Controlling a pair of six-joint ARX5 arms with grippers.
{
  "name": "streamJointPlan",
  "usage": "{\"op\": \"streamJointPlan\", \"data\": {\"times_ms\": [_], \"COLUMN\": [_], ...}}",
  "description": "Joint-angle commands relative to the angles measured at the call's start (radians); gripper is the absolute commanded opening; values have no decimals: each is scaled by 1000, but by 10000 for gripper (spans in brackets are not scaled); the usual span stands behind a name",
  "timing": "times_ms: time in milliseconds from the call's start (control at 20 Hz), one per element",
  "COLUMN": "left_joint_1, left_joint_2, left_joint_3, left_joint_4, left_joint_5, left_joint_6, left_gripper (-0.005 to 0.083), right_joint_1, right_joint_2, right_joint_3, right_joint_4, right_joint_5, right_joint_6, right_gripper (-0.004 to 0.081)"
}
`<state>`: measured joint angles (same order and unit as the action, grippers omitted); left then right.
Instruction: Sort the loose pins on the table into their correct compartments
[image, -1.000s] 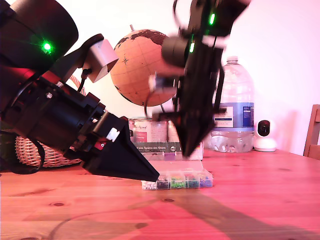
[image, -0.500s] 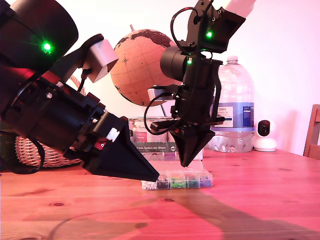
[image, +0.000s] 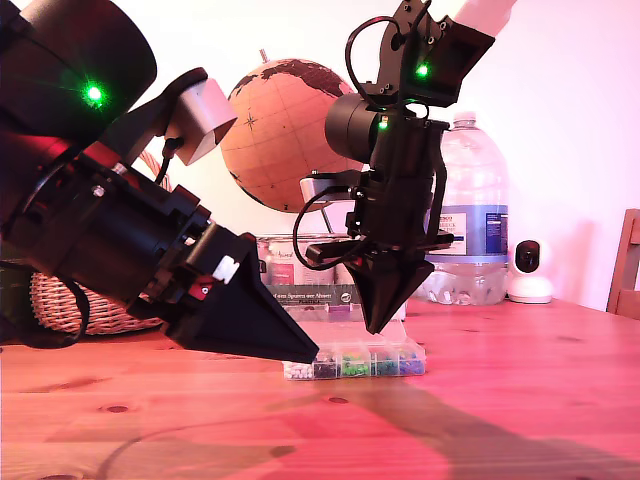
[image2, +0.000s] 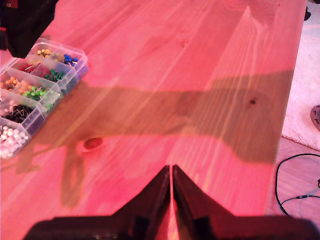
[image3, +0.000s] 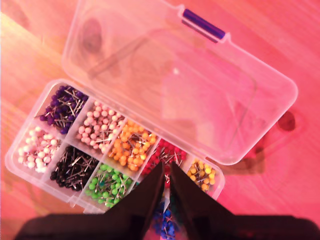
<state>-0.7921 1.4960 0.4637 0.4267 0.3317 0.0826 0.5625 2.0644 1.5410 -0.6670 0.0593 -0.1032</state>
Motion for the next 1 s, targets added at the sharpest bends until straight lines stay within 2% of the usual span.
{"op": "streamJointPlan", "data": {"times_ms": [0,250,400,550,950], "left_joint_1": [-5,-5,-5,-5,-2], "left_joint_2": [16,16,16,16,16], "left_joint_3": [-2,-2,-2,-2,2], "left_joint_4": [7,7,8,8,15], "left_joint_5": [0,0,0,0,-1], "left_joint_6": [3,3,4,3,3], "left_gripper": [-23,-23,-23,-23,-23], "right_joint_1": [1,1,1,1,1], "right_joint_2": [2,2,1,-10,-181], "right_joint_3": [0,0,0,13,14], "right_joint_4": [5,5,6,3,8], "right_joint_5": [-4,-4,-4,-3,-4], "right_joint_6": [-2,-2,-2,5,82], "right_gripper": [48,69,-11,-13,-13]}}
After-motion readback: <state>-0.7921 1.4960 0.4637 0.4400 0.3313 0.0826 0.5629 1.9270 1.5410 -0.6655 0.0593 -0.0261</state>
